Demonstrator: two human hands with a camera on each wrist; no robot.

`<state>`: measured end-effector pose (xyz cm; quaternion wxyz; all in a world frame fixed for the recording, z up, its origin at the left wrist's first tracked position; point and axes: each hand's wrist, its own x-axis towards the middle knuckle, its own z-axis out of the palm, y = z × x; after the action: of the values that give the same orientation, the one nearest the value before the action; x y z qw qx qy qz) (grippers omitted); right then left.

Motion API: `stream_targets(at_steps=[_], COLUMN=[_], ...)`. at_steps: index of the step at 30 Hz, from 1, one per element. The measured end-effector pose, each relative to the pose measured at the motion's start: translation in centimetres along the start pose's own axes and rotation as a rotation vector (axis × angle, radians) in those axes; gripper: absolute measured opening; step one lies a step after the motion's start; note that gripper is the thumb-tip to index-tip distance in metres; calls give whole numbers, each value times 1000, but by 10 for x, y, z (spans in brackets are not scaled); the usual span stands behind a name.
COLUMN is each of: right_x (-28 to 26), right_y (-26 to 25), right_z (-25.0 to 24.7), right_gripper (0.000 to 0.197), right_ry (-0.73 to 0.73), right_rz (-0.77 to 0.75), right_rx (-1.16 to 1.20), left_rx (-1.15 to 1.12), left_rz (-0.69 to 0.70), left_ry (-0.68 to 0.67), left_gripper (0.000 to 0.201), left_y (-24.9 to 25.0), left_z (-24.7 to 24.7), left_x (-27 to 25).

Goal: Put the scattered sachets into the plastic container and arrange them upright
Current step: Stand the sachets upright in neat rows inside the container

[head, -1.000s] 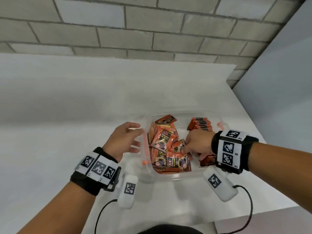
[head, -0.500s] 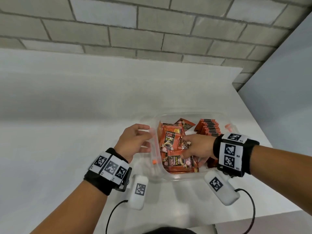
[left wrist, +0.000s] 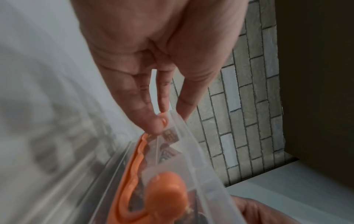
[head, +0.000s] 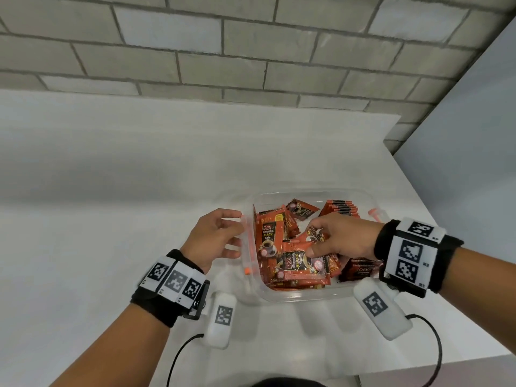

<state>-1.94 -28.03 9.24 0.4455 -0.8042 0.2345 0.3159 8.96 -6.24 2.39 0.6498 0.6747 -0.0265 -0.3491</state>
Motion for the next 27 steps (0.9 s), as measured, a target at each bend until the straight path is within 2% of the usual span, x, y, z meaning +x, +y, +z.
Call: stream_targets(at_steps=[6,10,13,15,17,18,21,22,24,27], right_x=[-11,-16,-17,-18,-21,-23,-28,-29,-29,-29], right_y=[10,17,21,22,18,15,1,-3,-9,-14], right_z=[-14,-24,-33,-39,-42,-43,-41,-39,-34,-27], right_gripper=[12,21,24,26,30,31,34,34,33,22], right_ry=[39,44,105,135,130,119,83,80,84,141], right_rz=[-90,-159,-241,-308,-385,-425,-553,-584,-634,-652], right_rx=[33,167,203,300,404,448,537,554,564,497], left_rx=[2,19,83,69,-19,-75,-225,-258,-313,-423], left_rz=[1,19,117,203,240,234,130,84,34,-8], left_ry=[45,104,207,213,115,35,-222,-320,-493,-555], left_gripper=[28,25,16,13,20,30,79,88,83,43], left_y=[-2,0,10,24,42,50,62,62,61,58], left_z=[1,2,2,6,17,25,49,58,76,96], left_x=[-1,-4,-10,-17,-28,-33,-40,-40,-41,-40])
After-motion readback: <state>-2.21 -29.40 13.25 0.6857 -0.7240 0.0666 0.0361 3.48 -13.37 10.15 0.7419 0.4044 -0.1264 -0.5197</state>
